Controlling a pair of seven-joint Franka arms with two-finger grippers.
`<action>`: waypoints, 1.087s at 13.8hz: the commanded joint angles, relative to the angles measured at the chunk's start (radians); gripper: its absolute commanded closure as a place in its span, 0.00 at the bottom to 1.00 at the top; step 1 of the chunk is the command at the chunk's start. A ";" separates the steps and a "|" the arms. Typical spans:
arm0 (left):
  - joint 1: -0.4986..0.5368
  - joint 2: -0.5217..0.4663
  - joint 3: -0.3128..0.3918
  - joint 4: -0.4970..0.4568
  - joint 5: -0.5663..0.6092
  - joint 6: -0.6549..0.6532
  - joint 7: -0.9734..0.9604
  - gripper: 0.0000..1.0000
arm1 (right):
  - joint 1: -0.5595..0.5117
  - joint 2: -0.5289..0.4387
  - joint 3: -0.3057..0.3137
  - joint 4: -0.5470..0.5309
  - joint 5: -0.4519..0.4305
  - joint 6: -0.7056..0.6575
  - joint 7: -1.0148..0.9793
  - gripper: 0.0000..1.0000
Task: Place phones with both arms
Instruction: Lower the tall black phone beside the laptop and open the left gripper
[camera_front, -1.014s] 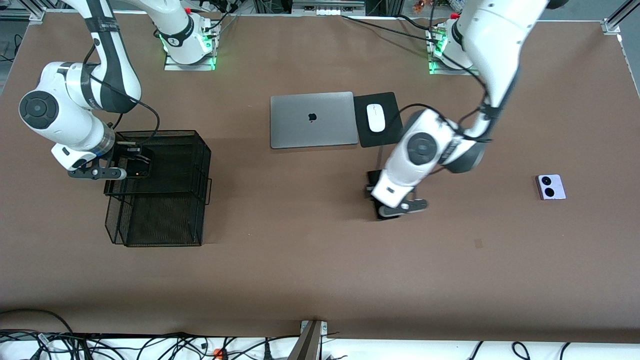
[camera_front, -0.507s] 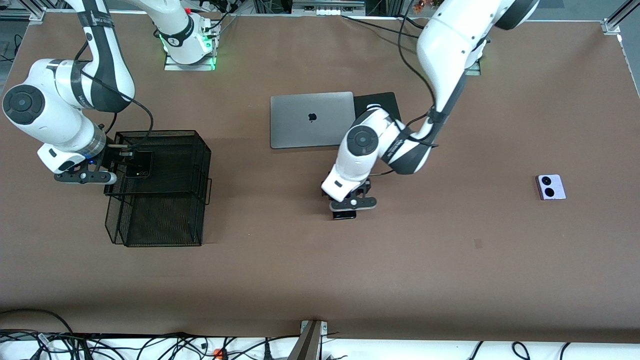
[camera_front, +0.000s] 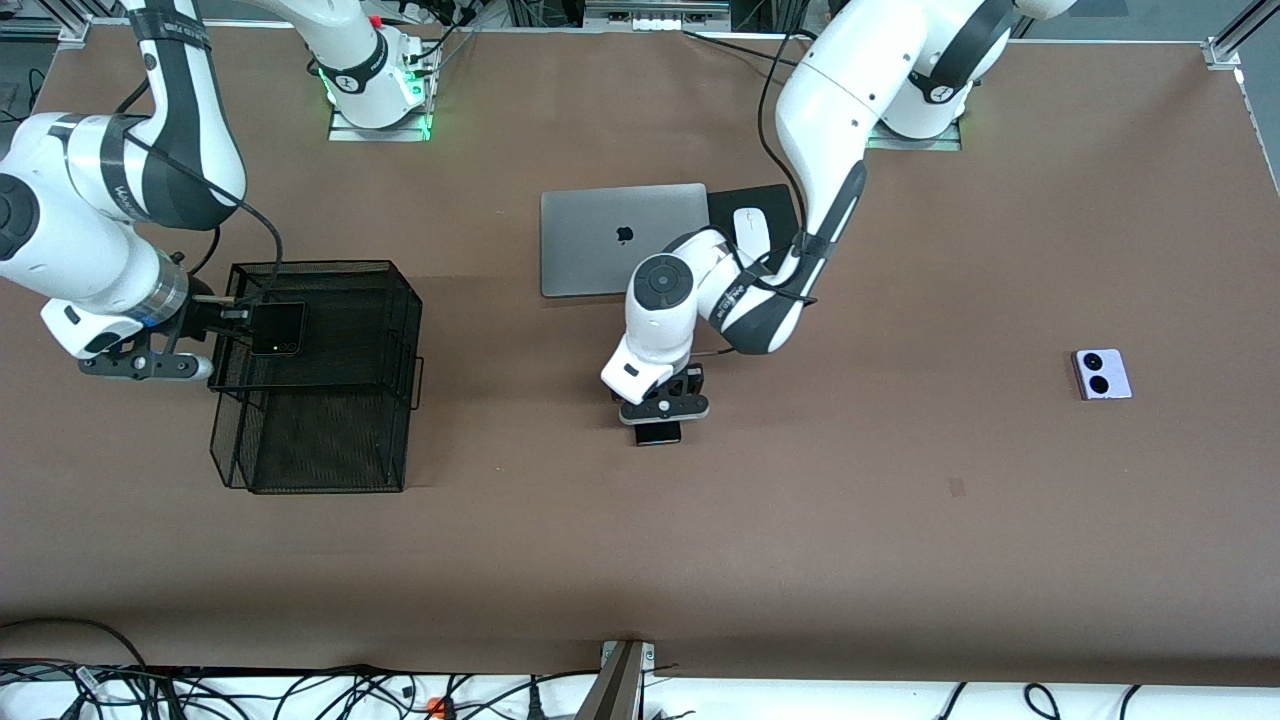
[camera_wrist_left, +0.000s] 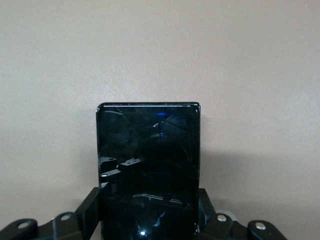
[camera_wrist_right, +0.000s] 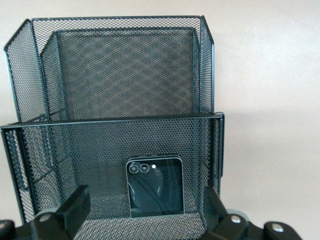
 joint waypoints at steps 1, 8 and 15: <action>-0.032 0.028 0.032 0.044 -0.006 -0.030 -0.013 0.91 | 0.003 0.018 -0.003 0.026 0.022 -0.023 -0.003 0.00; -0.040 0.035 0.058 0.044 -0.004 -0.042 -0.060 0.00 | 0.003 0.019 -0.005 0.020 0.022 -0.024 -0.008 0.00; 0.030 -0.082 0.064 0.043 -0.017 -0.296 0.114 0.00 | 0.015 0.018 0.007 0.051 0.024 -0.032 -0.008 0.00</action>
